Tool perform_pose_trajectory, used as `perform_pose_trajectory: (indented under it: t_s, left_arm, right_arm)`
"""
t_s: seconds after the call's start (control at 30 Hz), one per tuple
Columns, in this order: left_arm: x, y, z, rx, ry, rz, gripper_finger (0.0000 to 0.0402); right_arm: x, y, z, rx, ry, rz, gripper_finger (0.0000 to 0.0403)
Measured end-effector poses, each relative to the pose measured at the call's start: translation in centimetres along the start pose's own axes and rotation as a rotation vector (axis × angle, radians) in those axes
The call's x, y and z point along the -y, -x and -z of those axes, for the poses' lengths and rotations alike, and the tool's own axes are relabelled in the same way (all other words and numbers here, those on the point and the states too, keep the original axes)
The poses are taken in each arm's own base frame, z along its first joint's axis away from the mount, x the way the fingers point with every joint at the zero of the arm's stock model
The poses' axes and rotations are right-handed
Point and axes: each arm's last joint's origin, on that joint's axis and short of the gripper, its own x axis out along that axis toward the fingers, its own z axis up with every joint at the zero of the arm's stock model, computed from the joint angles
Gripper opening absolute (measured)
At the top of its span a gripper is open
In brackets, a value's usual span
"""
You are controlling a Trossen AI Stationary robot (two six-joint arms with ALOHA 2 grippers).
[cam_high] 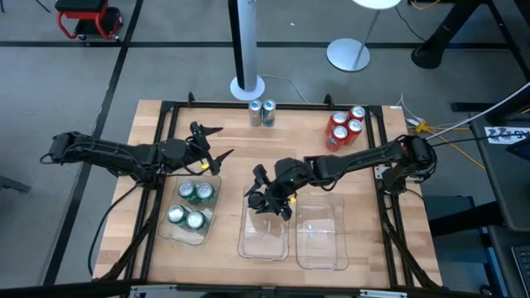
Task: Sort soda cans
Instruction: Put the white soda can into the middle transparent bin
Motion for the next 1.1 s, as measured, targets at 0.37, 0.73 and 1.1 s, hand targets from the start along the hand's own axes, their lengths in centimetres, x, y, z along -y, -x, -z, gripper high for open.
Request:
perform_pose_trajectory:
  t_s: [0.37,0.73,1.1]
  left_arm:
    - [0.0,0.0,0.0,0.001,0.001,0.000,0.0388]
    - [0.0,0.0,0.0,0.001,0.001,0.000,0.0388]
    - [0.0,0.0,0.0,0.000,0.001,0.001,0.0388]
  right_arm:
    - [0.1,-1.7,1.4,-0.027,0.017,0.024,0.0289]
    - [-0.2,-3.7,3.8,-0.092,-0.028,0.001,0.0289]
    - [-0.4,-4.0,4.5,-0.168,-0.039,0.046,0.0289]
